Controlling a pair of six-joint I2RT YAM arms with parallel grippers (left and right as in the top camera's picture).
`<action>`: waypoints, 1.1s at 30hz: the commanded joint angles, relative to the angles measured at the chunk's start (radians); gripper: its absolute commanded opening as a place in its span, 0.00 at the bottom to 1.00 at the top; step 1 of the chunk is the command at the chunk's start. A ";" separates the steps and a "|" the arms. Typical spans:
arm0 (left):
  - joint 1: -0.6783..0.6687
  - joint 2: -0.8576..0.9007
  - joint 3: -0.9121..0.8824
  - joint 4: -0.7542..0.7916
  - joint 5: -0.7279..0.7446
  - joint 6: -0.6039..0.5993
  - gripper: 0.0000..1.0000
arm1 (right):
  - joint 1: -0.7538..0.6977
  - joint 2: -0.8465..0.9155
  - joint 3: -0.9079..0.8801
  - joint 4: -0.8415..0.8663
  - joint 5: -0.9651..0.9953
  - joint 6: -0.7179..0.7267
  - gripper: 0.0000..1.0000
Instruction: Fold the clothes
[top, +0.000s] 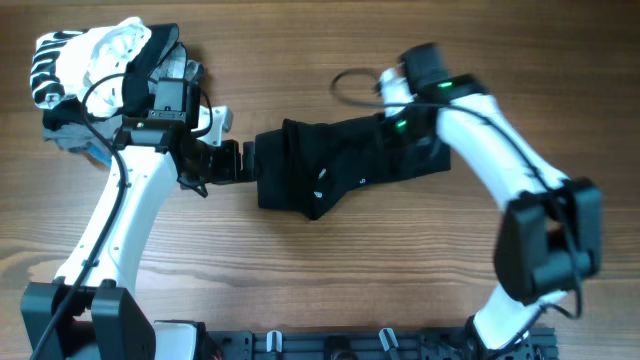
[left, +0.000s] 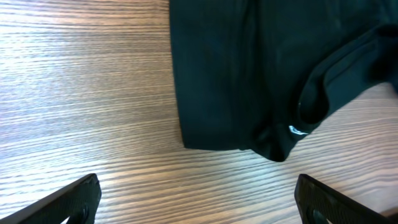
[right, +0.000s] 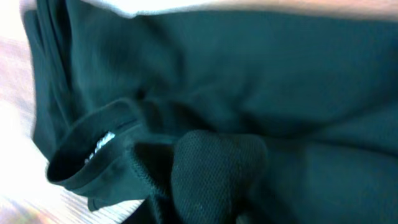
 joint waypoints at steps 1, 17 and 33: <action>0.004 0.005 0.021 0.003 0.043 -0.003 1.00 | 0.061 -0.008 0.002 0.005 0.057 -0.052 0.55; -0.039 0.154 -0.051 0.178 0.181 -0.003 1.00 | -0.178 -0.039 -0.216 0.080 -0.014 0.160 0.15; -0.063 0.156 -0.051 0.129 0.052 0.009 1.00 | 0.179 -0.170 -0.325 0.019 0.267 0.330 0.84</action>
